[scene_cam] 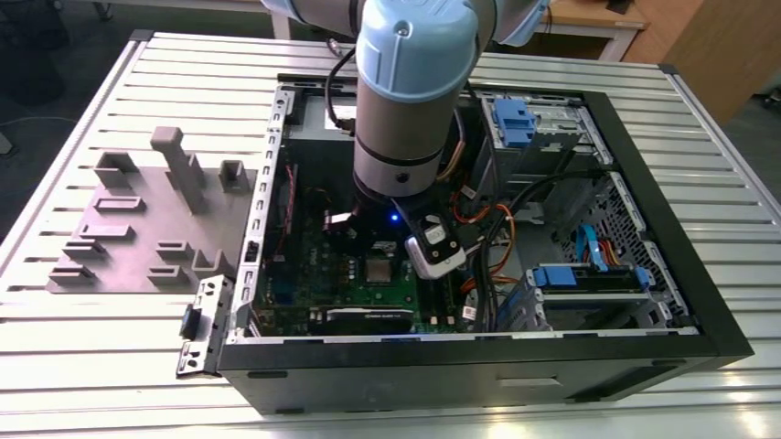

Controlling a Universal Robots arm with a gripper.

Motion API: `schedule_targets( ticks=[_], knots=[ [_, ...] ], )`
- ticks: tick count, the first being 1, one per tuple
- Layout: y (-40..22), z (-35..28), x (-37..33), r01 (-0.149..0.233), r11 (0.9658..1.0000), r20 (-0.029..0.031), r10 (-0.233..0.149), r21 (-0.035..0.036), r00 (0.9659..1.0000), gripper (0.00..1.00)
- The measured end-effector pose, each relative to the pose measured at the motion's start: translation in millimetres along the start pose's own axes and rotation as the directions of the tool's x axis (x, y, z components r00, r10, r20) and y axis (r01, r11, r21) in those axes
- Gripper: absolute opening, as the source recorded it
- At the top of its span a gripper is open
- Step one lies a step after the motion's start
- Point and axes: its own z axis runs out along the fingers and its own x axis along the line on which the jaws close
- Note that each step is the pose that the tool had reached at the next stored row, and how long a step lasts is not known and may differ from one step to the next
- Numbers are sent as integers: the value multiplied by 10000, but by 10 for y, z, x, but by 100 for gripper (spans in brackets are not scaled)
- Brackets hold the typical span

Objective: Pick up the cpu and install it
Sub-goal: 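Place the cpu into insertion slot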

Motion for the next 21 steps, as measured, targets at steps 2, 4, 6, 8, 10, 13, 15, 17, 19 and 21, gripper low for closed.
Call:
schedule_targets(
  ticks=[2,4,6,8,10,13,15,17,19,21],
  knots=[
    [0,0,0,0,10000,0,0,0,10000,51],
    [0,-1,0,0,10000,0,0,-1,10000,51],
    [-1,-22,0,1,10000,-3,-1,-6,10000,51],
    [-1,-57,1,0,10000,-3,0,-21,10000,49],
    [0,-72,0,0,10000,-4,0,-27,10000,43],
    [0,-101,0,1,10000,-5,-1,-44,10000,31],
    [0,-123,1,1,10000,-6,-1,-51,10000,25],
    [0,-135,1,1,10000,-5,-1,-54,10000,13],
    [0,-137,1,1,10000,-4,-1,-58,10000,13],
    [0,-143,1,0,10000,-6,-1,-56,10000,11]
  ],
)
